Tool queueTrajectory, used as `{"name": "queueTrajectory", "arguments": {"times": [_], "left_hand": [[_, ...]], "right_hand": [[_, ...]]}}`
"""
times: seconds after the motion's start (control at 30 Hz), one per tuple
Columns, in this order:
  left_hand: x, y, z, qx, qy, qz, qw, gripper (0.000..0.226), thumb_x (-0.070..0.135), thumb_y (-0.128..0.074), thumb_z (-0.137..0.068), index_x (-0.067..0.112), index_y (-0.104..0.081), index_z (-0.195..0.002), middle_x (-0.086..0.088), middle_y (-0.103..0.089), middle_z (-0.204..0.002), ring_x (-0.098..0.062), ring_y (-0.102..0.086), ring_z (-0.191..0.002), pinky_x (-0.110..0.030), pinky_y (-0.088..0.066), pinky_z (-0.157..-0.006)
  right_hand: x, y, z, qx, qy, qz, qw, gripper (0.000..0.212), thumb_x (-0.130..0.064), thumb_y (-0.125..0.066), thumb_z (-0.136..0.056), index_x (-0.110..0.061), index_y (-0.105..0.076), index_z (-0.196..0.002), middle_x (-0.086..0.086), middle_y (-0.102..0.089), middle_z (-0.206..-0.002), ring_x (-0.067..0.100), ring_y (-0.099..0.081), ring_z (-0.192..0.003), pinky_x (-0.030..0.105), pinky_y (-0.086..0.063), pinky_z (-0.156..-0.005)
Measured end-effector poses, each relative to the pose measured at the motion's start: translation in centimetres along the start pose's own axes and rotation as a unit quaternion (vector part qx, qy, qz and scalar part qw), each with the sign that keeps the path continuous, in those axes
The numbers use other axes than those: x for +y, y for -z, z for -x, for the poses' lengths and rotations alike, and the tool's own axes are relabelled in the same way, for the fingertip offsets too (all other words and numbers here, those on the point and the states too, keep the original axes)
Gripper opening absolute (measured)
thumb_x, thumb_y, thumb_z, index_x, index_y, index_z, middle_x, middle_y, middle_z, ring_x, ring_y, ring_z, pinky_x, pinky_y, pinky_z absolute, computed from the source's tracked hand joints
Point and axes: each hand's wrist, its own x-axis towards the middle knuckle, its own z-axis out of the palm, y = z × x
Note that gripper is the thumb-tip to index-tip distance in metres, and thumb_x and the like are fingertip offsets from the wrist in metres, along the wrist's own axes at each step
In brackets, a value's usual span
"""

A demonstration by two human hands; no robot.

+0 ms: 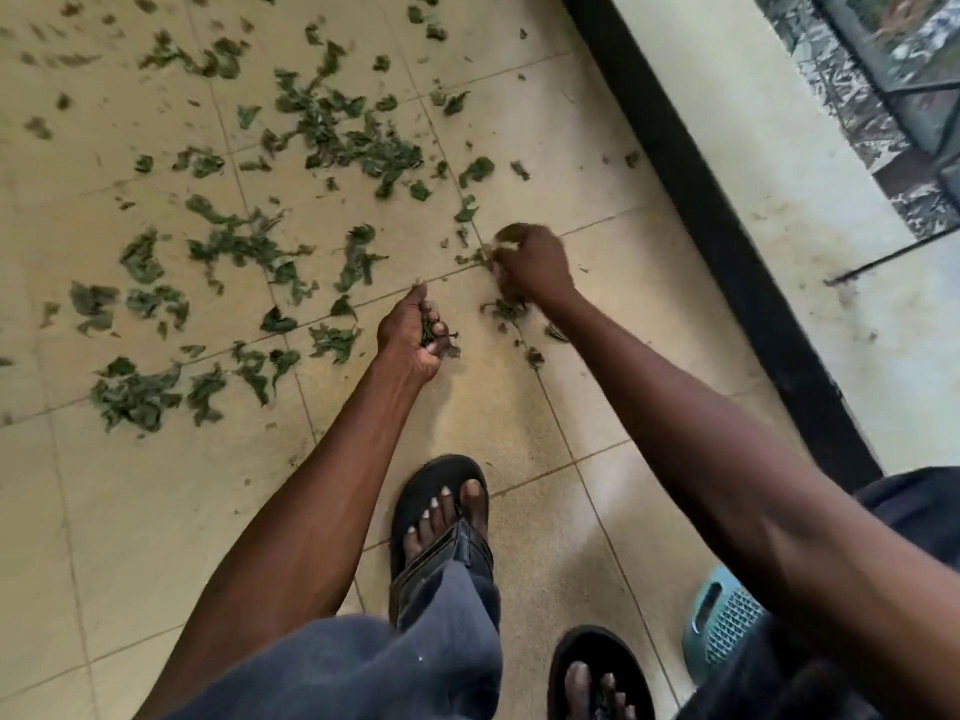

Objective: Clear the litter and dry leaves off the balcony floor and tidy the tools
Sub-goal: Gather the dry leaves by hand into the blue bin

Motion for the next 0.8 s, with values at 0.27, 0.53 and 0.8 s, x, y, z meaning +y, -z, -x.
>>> {"name": "queueTrajectory", "arguments": {"times": [0.27, 0.53, 0.8], "left_hand": [[1.8, 0.8, -0.1, -0.007, -0.010, -0.002, 1.000, 0.038, 0.035, -0.063, -0.093, 0.020, -0.044, -0.064, 0.005, -0.041, -0.045, -0.008, -0.038, -0.033, -0.013, -0.017, -0.030], [2.4, 1.9, -0.2, -0.006, -0.021, -0.010, 1.000, 0.036, 0.034, -0.062, -0.094, 0.020, -0.045, -0.065, 0.005, -0.041, -0.049, -0.009, -0.038, -0.036, -0.015, -0.017, -0.031], [1.1, 1.6, -0.2, -0.001, -0.008, -0.013, 1.000, 0.035, 0.035, -0.065, -0.091, 0.020, -0.048, -0.065, 0.003, -0.043, -0.053, -0.009, -0.038, -0.039, -0.015, -0.019, -0.031]], "right_hand": [[-0.6, -4.8, -8.0, -0.041, 0.024, 0.150, 0.988, 0.077, -0.050, -0.056, -0.092, -0.008, -0.028, -0.150, 0.018, -0.024, -0.157, 0.032, -0.023, -0.143, 0.043, -0.026, -0.116], [-0.4, -6.8, -6.9, -0.126, 0.327, 0.254, 0.901, 0.031, -0.027, -0.045, -0.098, -0.007, -0.065, -0.112, 0.022, -0.056, -0.126, 0.036, -0.049, -0.122, 0.046, -0.039, -0.108], [5.3, -1.5, -4.1, -0.093, 0.250, 0.213, 0.940, 0.041, -0.036, -0.053, -0.097, -0.009, -0.065, -0.124, 0.013, -0.054, -0.140, 0.027, -0.047, -0.132, 0.039, -0.038, -0.111]]}}
